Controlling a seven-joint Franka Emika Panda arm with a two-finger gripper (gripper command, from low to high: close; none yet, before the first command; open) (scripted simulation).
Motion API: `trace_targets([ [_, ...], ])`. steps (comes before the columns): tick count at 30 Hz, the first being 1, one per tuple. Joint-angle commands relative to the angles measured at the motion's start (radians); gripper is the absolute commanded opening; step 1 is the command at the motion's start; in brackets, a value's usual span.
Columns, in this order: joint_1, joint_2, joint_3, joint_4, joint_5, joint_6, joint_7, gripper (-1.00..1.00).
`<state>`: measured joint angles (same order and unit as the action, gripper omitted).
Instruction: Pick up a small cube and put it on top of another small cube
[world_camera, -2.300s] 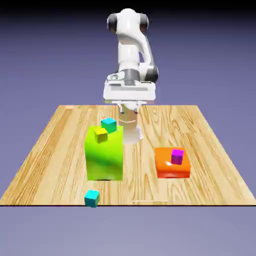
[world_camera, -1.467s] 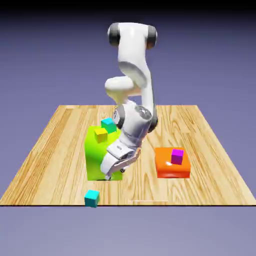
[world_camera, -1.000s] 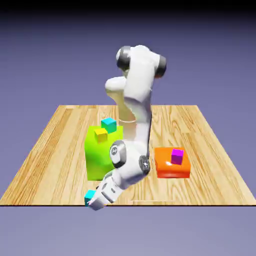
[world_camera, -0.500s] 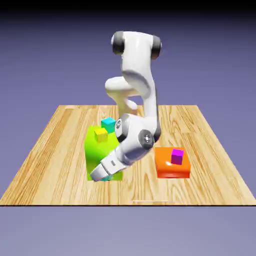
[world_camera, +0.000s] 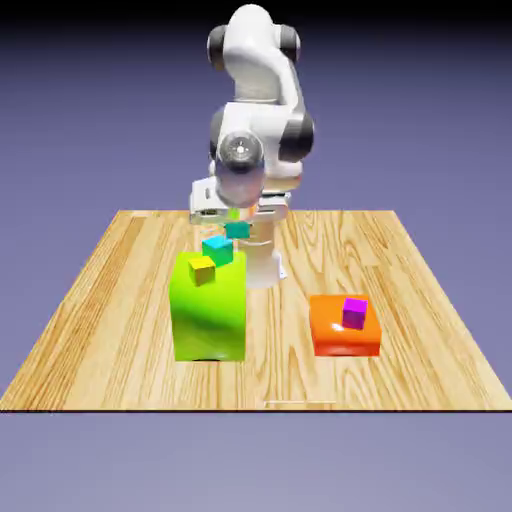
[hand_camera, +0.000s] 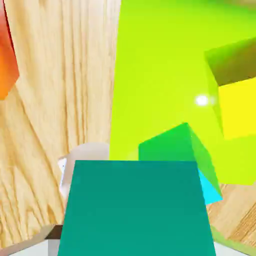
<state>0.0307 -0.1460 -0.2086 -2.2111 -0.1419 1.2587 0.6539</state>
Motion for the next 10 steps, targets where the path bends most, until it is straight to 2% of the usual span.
trace_targets([
  [1,0.000,0.000,0.000,0.000,-0.002,0.000,0.000,-1.00],
  [7,-0.010,-0.047,-0.010,-0.196,-0.018,0.150,0.014,-1.00],
  [8,-0.010,-0.047,-0.010,-0.196,-0.018,0.150,0.014,1.00],
  [10,-0.008,-0.038,-0.008,-0.160,-0.015,0.123,0.011,1.00],
])
